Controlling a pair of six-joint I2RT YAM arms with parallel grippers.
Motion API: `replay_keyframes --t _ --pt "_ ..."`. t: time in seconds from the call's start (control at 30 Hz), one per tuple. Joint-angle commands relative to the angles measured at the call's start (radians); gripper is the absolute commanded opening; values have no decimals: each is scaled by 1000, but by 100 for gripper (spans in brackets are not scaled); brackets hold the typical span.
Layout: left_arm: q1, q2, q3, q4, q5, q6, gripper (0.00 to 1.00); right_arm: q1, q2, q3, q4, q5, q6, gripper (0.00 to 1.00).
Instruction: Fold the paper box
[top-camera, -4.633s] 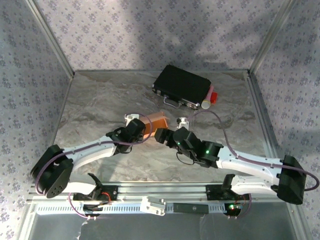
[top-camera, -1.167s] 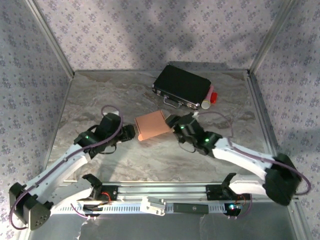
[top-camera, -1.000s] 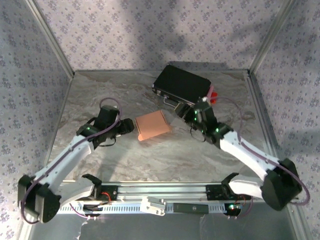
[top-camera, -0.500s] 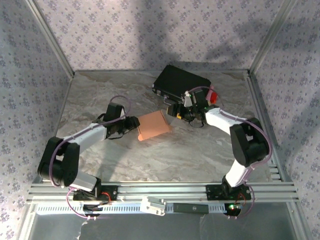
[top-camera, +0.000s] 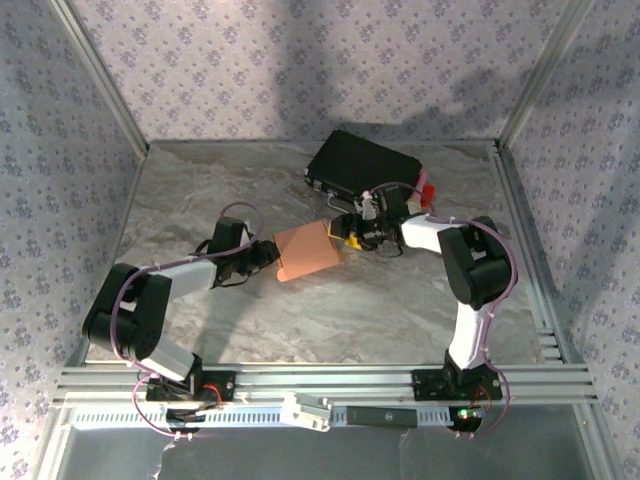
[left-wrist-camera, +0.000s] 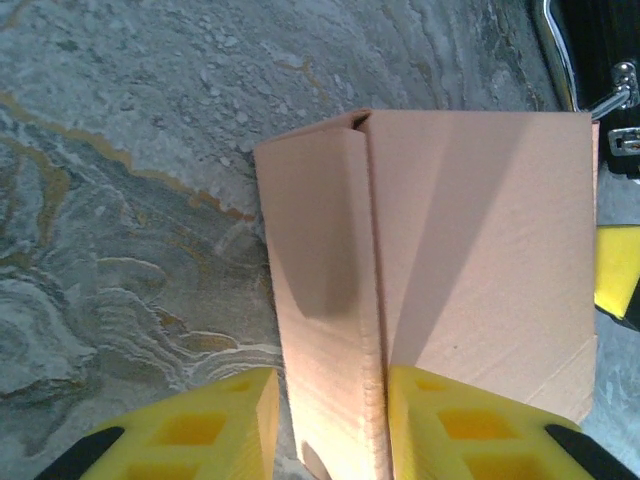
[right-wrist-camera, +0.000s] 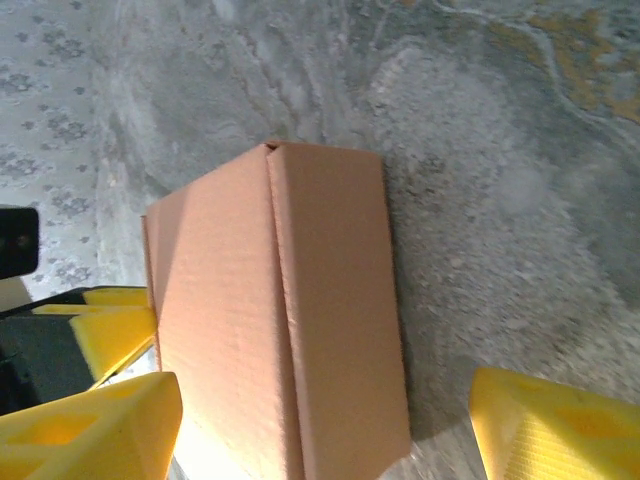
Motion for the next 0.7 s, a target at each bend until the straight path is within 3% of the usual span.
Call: replay_keyframes --t 0.0,0.4,0.67 --pt "15 -1 -30 40 -1 -6 32 -3 40 -2 67 -88 39 78" --pt "40 -14 -50 34 7 15 27 38 74 -8 189 -193 107 80" --pt "40 -12 -37 17 8 23 27 57 114 0 292 -214 221 67"
